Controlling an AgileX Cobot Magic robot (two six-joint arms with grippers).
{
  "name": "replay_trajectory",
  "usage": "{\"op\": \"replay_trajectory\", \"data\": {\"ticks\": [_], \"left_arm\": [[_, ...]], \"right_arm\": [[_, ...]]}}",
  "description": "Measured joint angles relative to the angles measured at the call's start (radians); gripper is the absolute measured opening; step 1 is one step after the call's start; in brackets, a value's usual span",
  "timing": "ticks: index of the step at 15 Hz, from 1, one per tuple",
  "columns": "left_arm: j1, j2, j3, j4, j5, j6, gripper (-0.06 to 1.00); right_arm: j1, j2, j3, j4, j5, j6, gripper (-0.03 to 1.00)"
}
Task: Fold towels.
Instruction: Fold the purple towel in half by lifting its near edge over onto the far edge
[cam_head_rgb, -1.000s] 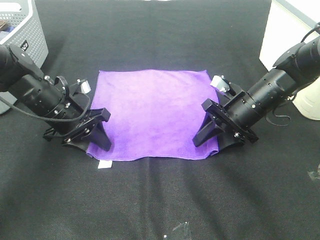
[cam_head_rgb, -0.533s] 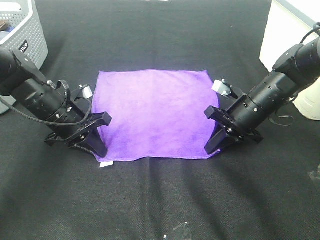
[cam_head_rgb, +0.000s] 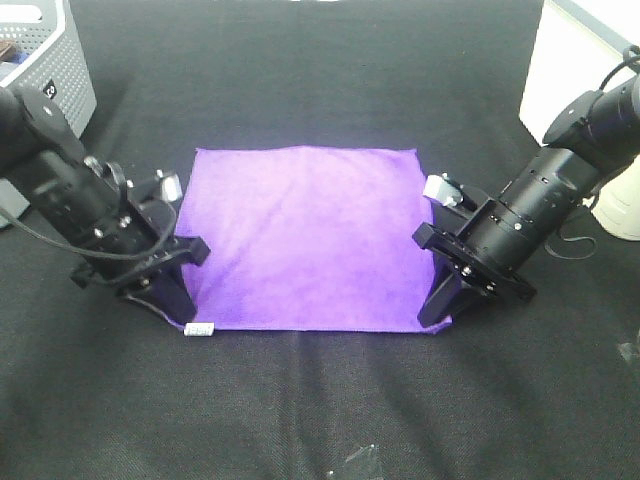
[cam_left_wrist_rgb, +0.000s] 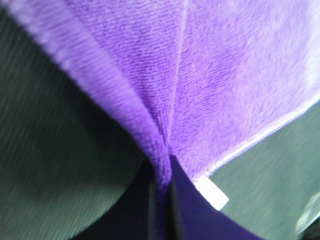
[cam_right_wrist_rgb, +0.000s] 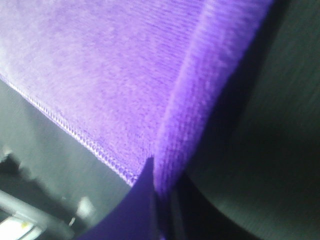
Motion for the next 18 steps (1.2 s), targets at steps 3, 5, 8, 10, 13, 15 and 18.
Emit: {"op": "replay_trajectory", "data": {"ticks": [3,5,8,10,13,15,18], "left_arm": [[0.003,-0.101,0.010,0.030,0.005,-0.036,0.00],[0.023,-0.107,-0.018,0.023,0.005,-0.046,0.00],[0.042,-0.099,-0.120,0.016,-0.006,-0.046,0.00],[0.042,-0.062,-0.222,0.013,-0.019,-0.046,0.00],[0.049,0.032,-0.392,0.020,-0.065,-0.048,0.00],[0.049,0.111,-0.507,0.022,-0.070,-0.048,0.00],[0.049,0.228,-0.670,0.032,-0.071,-0.048,0.00]], "right_arm": [[0.007,-0.081,0.000,-0.008,0.046,0.032,0.01],[0.007,-0.090,-0.047,-0.014,0.045,0.037,0.01],[0.009,-0.088,-0.210,-0.066,0.002,0.098,0.01],[0.009,-0.059,-0.356,-0.109,0.000,0.133,0.01],[0.009,0.077,-0.616,-0.140,0.006,0.167,0.01],[0.009,0.171,-0.756,-0.152,0.021,0.188,0.01],[0.008,0.310,-0.963,-0.172,0.023,0.228,0.01]]}}
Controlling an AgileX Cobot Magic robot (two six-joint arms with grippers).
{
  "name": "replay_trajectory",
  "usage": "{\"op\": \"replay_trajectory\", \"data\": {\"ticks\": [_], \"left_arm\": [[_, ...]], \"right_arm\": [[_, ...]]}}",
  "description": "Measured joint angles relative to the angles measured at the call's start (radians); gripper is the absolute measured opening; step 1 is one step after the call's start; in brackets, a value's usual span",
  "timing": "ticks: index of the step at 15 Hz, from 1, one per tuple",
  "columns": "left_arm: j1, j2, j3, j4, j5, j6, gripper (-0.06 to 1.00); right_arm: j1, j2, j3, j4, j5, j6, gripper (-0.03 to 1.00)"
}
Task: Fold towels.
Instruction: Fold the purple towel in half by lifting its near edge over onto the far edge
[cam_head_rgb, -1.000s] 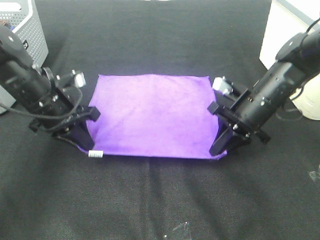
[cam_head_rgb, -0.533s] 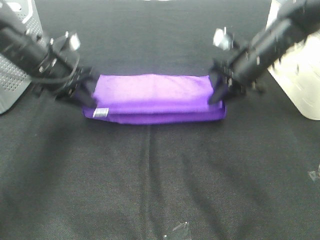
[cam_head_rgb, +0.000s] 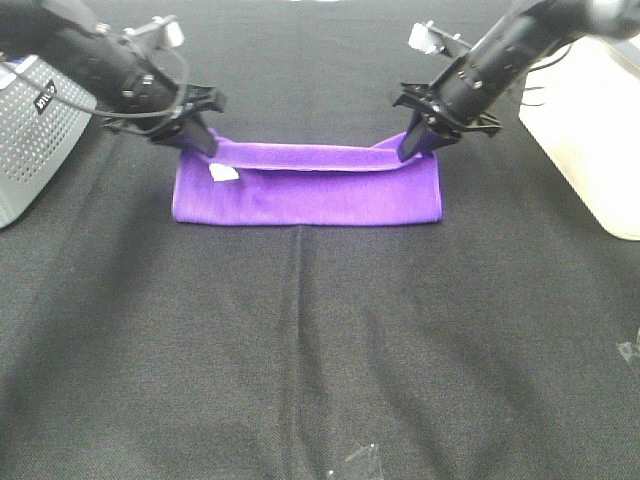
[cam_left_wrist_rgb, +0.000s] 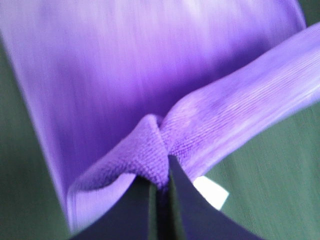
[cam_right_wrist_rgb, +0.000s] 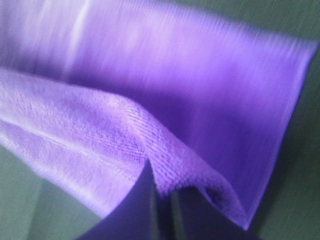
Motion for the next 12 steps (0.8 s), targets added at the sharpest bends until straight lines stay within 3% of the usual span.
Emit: {"op": "replay_trajectory", "data": {"ticks": [4,12], "left_arm": [[0.000,0.101,-0.107,0.014,-0.019,0.003,0.00],[0.000,0.138,-0.114,0.007,-0.132,0.021,0.00]], "right_arm": [[-0.001,0.113,-0.192,-0.038,-0.012,0.047,0.01],[-0.001,0.128,-0.198,-0.061,-0.072,0.058,0.02]]}}
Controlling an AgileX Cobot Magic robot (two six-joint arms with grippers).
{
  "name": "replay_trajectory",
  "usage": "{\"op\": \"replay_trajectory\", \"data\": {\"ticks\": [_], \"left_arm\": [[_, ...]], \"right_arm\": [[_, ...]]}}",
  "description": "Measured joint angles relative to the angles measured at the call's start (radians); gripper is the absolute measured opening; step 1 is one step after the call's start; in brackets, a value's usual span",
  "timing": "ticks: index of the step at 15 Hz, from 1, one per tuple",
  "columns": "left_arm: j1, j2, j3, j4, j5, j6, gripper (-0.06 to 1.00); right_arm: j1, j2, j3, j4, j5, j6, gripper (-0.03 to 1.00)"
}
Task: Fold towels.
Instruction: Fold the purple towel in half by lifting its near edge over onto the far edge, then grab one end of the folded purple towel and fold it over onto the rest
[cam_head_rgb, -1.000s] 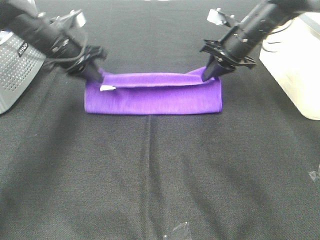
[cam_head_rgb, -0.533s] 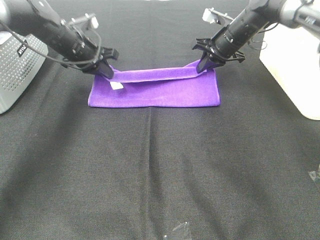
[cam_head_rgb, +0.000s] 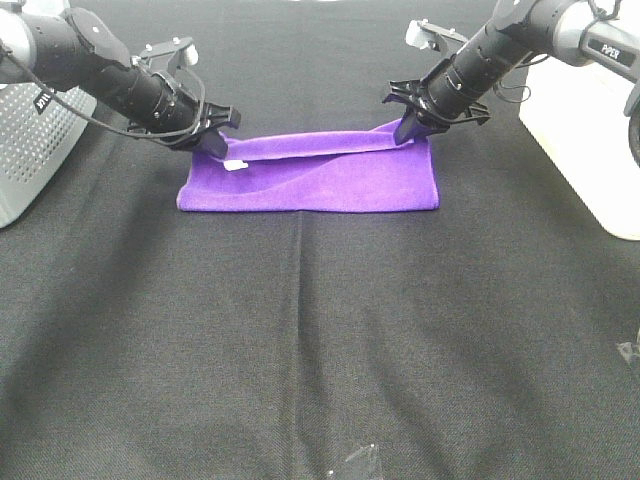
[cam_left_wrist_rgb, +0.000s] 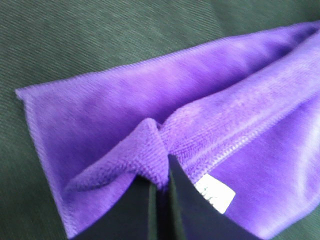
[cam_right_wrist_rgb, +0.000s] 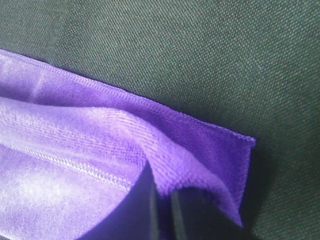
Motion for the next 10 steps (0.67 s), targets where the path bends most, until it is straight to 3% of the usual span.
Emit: {"op": "replay_trajectory", "data": {"ticks": [3,6,7,9,10], "left_arm": [[0.000,0.004,0.000,0.000,-0.024,0.000,0.05],[0.000,0.016,0.000,0.003,-0.022,0.000,0.30],[0.000,0.016,0.000,0.011,-0.022,-0.004,0.47],[0.000,0.008,0.000,0.051,-0.019,-0.030,0.66],[0.000,-0.001,0.000,0.076,-0.007,-0.049,0.70]], "right_arm": [[0.000,0.018,-0.002,-0.004,-0.005,0.000,0.15],[0.000,0.040,-0.003,-0.066,-0.018,0.001,0.40],[0.000,0.040,-0.003,-0.098,-0.025,0.001,0.51],[0.000,0.040,-0.003,-0.145,-0.022,0.001,0.61],[0.000,0.033,-0.003,-0.156,-0.009,0.001,0.62]]}}
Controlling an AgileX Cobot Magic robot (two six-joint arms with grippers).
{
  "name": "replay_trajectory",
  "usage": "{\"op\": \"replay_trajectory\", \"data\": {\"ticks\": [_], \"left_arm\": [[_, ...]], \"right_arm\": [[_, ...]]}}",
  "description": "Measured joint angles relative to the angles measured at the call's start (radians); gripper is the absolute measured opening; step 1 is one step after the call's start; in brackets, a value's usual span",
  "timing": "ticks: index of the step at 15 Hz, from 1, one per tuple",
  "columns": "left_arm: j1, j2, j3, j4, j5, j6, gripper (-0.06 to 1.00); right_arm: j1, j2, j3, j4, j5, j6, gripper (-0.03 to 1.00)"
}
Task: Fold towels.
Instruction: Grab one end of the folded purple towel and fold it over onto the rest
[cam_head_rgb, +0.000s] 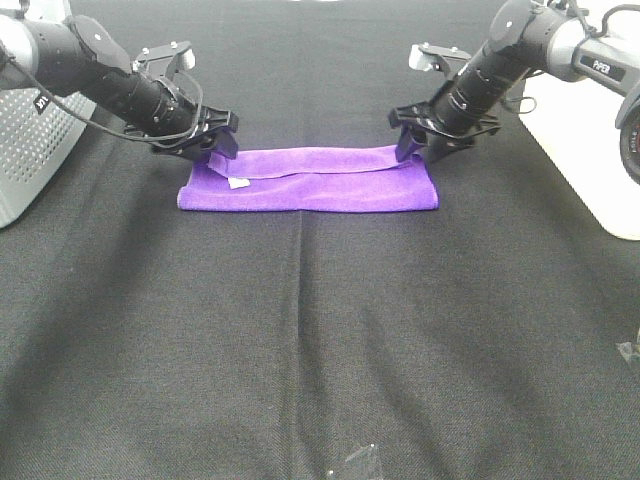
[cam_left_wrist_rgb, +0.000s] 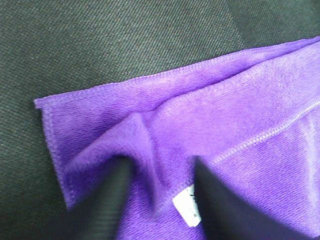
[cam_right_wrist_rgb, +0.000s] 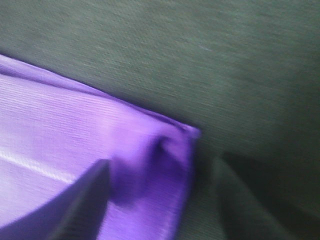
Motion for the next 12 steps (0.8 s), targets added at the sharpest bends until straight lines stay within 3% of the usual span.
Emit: {"op": "replay_trajectory", "data": {"ticks": [3,6,9,12], "left_arm": [[0.000,-0.027,-0.027,0.128,0.109,-0.091,0.72],[0.000,-0.030,-0.125,0.270,0.297,-0.198,0.72],[0.042,-0.040,-0.222,0.281,0.437,-0.208,0.72],[0.078,-0.045,-0.232,0.292,0.473,-0.233,0.72]], "right_arm": [[0.000,-0.073,0.000,-0.008,0.068,0.000,0.64],[0.000,-0.151,-0.001,-0.008,0.232,0.053,0.64],[0.000,-0.186,-0.001,-0.076,0.256,0.202,0.68],[0.000,-0.252,0.034,-0.150,0.258,0.262,0.69]]}}
